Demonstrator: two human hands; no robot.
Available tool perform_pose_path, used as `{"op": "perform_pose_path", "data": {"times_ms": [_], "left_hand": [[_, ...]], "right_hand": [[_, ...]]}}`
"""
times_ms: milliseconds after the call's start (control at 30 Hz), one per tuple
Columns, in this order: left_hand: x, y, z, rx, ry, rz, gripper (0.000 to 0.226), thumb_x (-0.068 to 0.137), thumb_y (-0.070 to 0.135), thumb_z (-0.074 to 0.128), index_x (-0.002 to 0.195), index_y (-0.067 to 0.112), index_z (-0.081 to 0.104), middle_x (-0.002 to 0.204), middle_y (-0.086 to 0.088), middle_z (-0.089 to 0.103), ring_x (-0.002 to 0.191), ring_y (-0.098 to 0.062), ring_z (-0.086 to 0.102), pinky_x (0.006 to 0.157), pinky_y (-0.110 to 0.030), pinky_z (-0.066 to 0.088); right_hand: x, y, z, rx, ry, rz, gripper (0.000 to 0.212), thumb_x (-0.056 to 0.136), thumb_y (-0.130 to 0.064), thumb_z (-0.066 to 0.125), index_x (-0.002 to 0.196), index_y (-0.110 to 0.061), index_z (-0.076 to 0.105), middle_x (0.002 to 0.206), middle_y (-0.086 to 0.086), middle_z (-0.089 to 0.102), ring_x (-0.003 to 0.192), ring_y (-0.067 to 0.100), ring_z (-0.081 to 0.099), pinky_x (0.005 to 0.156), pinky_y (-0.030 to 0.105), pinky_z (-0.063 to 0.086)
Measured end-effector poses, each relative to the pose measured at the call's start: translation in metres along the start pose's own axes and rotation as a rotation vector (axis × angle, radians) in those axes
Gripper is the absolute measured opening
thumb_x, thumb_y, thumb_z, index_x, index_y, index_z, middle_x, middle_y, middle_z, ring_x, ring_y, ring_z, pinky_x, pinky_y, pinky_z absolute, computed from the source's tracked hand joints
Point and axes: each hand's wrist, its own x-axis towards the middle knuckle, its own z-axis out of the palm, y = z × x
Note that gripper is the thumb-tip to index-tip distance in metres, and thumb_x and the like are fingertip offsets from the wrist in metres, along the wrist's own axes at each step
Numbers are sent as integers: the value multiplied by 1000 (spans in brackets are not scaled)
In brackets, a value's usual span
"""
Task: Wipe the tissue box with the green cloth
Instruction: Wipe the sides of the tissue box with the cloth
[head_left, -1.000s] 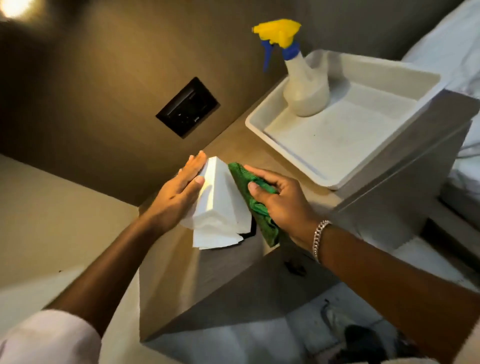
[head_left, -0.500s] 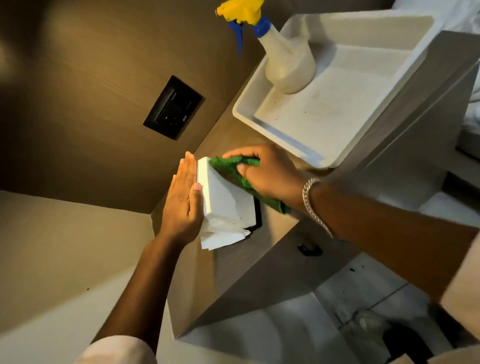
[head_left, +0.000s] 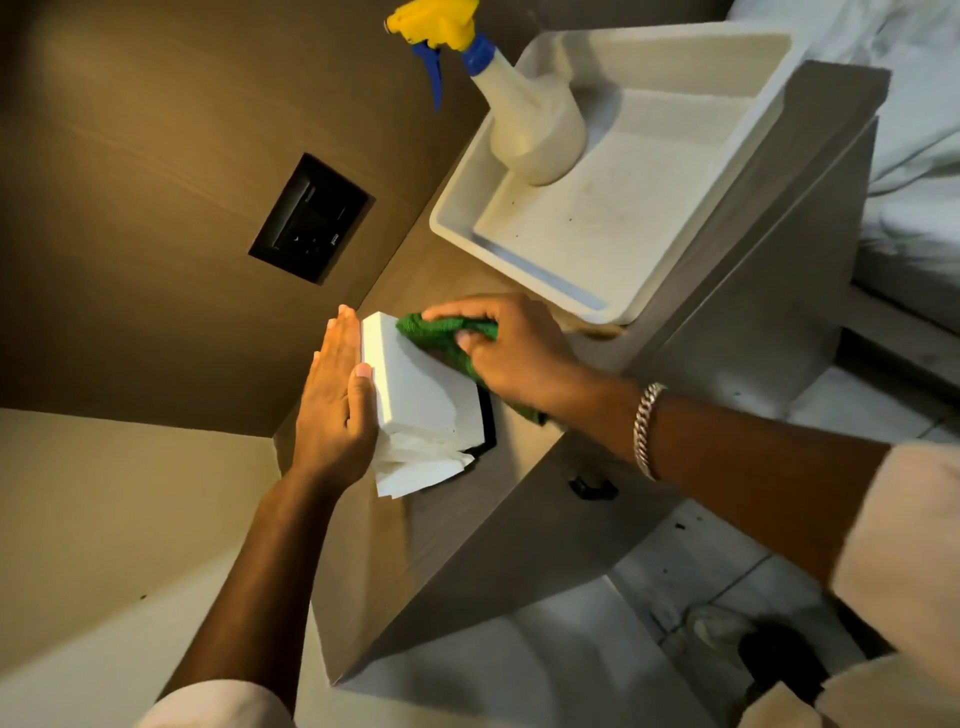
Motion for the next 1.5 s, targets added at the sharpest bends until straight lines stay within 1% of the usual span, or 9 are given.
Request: {"op": "perform_pose_path", "data": {"times_ms": [367,500,600,767,867,1067,1133,1300,1500], "left_hand": [[-2,8,0,-82,3,-4,67,93,47,17,153,20,7,165,1,6,152,-14,3,124,-45,4],[7,3,-38,-307,-341,-158,92,77,67,48,151,42,-1,165,10,-3,152,-25,6,120,-59,12],[12,-5,-58,-221,-579,-115,117,67,60,76,149,47,-6,164,15,1,147,-24,20,116,-52,25],[18,-6,-53,-19,-410,-1,126,48,62,79,151,26,15,149,-1,29,129,-25,38,107,-46,39],[18,-3,-48,9,-293,-132,124,45,77,72,146,20,28,144,-12,37,122,-29,44,101,-44,44],[24,11,-35,68,-144,-673,132,48,96,46,151,18,17,156,-24,23,140,-48,28,109,-60,32],[28,10,-36,9,-190,-806,132,46,97,43,149,15,25,151,-24,34,136,-47,36,111,-58,32],[46,4,-42,-78,-501,-836,108,67,90,31,137,8,42,135,-23,53,124,-39,51,111,-54,33],[49,0,-48,-51,-498,-932,103,58,91,44,125,14,44,108,-17,60,99,-33,62,105,-52,42]], "right_hand": [[-106,23,27,-19,-20,26,37,82,-6,58,106,-31,72,116,-5,71,110,14,62,94,28,52],[-133,13,19,-33,62,-19,37,84,-6,58,105,-34,71,111,-14,71,105,0,61,86,8,46],[-149,15,2,-48,167,26,38,85,-3,59,102,-33,73,100,-25,68,95,-16,57,79,0,39],[-175,17,-7,20,221,101,36,86,2,58,107,-24,71,107,-5,71,95,3,63,80,13,48],[-177,9,-5,86,206,101,39,86,5,56,105,-26,69,106,4,71,97,15,66,86,28,53],[-152,10,9,-63,164,66,38,85,-4,59,104,-35,71,110,-9,69,98,6,60,81,21,49],[-137,10,12,-39,160,67,41,85,-6,59,96,-45,71,108,-13,68,98,5,60,81,21,49],[-100,9,15,26,143,90,37,84,-8,61,94,-42,71,114,-6,70,106,15,62,94,35,52],[-83,9,11,86,82,108,36,83,-10,60,97,-42,70,115,-9,70,103,12,63,92,34,54]]}}
